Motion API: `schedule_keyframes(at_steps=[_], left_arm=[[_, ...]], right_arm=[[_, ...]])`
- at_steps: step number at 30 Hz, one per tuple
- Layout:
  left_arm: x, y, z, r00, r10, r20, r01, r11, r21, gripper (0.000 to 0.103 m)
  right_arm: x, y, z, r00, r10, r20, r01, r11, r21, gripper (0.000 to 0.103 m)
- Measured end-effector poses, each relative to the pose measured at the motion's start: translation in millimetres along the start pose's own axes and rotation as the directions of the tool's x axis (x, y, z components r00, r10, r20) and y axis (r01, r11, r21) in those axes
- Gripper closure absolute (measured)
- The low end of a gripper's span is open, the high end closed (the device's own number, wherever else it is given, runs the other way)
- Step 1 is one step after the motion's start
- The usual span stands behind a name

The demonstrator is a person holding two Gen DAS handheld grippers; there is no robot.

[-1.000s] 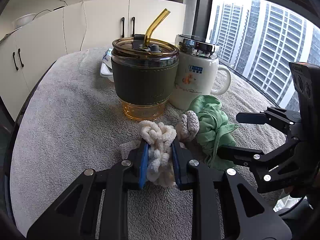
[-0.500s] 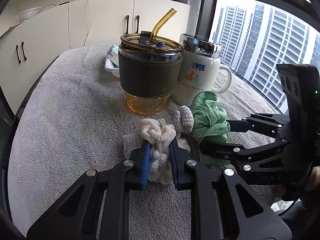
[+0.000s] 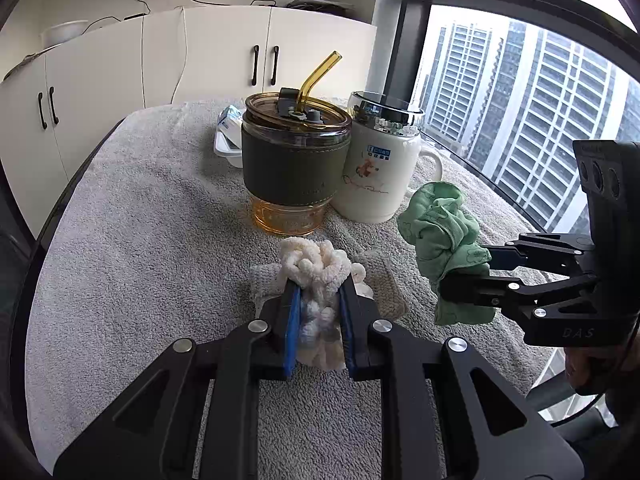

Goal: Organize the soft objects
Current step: 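Grasp the white knotted rope toy with the left tool while the right grasps the green cloth, then carry the rope toy with the left tool while the right carries the green cloth to the tray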

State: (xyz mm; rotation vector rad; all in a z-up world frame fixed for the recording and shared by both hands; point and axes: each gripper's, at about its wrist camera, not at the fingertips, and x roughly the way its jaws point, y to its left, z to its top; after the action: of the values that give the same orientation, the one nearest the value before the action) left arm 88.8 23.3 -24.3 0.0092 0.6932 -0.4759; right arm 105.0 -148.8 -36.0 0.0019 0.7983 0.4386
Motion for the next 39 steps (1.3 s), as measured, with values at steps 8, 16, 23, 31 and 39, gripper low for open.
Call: schedule_keyframes(at_steps=[8, 16, 23, 31, 39], left_arm=[[-26.3, 0.4, 8.2, 0.999, 0.004, 0.044, -0.004, 1.000, 0.000, 0.087], [-54.9, 20.4, 43.4, 0.994, 0.047, 0.101, -0.049, 0.998, 0.024, 0.087], [-64.9, 40.7, 107.9, 0.982, 0.102, 0.160, -0.123, 0.984, 0.127, 0.087], [-29.7, 60.7, 210.8, 0.984, 0.108, 0.143, -0.143, 0.955, 0.260, 0.087], [47.3, 63.4, 272.1, 0.996, 0.070, 0.053, -0.083, 0.941, 0.329, 0.087]], right_arm=[[-34.7, -15.9, -3.2, 0.999, -0.039, 0.021, 0.039, 0.999, 0.000, 0.059], [-78.6, -52.1, 18.3, 0.990, -0.130, 0.052, 0.131, 0.991, -0.017, 0.059], [-123.2, -85.2, 81.8, 0.958, -0.260, 0.124, 0.276, 0.952, -0.133, 0.059], [-115.4, -119.4, 191.9, 0.941, -0.314, 0.125, 0.336, 0.910, -0.242, 0.059], [-70.4, -141.3, 279.9, 0.945, -0.316, 0.085, 0.327, 0.892, -0.311, 0.058]])
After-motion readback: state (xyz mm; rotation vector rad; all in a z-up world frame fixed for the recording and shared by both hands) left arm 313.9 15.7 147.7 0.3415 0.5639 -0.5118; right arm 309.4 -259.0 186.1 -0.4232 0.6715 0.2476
